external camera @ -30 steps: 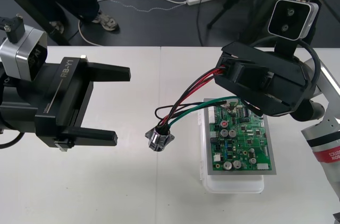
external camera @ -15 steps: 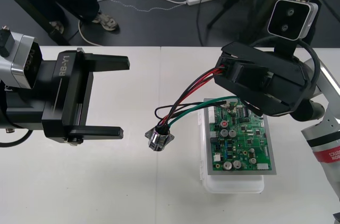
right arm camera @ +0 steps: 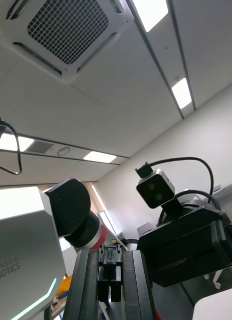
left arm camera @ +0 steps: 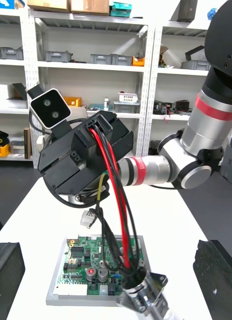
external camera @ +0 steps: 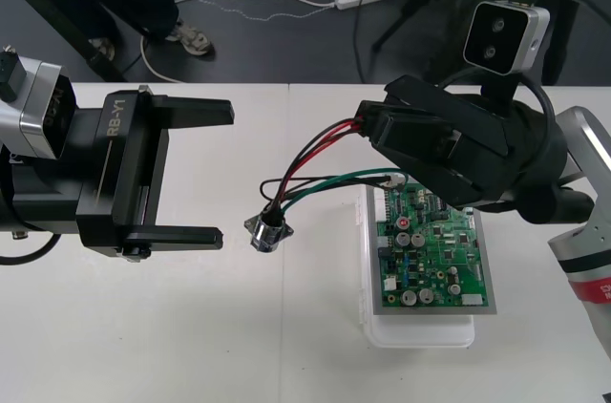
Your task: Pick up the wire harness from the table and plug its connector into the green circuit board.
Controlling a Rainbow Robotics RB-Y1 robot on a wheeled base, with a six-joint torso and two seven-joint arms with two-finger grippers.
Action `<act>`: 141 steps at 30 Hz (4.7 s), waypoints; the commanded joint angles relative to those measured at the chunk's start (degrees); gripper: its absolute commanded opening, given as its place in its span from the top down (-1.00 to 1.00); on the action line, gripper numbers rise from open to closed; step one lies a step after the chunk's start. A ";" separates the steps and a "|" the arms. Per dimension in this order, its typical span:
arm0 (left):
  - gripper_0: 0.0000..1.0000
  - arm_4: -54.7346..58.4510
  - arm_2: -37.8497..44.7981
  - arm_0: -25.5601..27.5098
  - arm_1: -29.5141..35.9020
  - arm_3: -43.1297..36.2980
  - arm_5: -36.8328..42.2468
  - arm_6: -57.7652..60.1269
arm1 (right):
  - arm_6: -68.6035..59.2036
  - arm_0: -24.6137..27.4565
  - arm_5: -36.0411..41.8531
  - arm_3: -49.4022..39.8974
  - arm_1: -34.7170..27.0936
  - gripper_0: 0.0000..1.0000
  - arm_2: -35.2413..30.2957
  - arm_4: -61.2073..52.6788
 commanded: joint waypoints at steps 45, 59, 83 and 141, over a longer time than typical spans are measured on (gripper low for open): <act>-1.00 0.70 -2.01 0.73 -0.85 -1.83 3.78 -1.78 | 2.43 16.40 17.47 -34.33 -1.26 1.00 -11.37 38.68; -1.00 0.79 -2.01 0.64 -0.85 -1.83 3.95 -2.39 | 4.27 16.58 17.47 -35.56 0.77 1.00 -9.26 40.35; -1.00 2.72 -3.68 -0.77 -0.85 -1.65 4.48 0.59 | 9.63 17.55 15.89 -33.10 3.67 1.00 -6.18 35.78; -1.00 2.63 -13.08 -7.27 -1.55 -1.21 10.72 2.53 | 14.64 19.30 17.12 -33.01 4.63 1.00 -5.66 36.30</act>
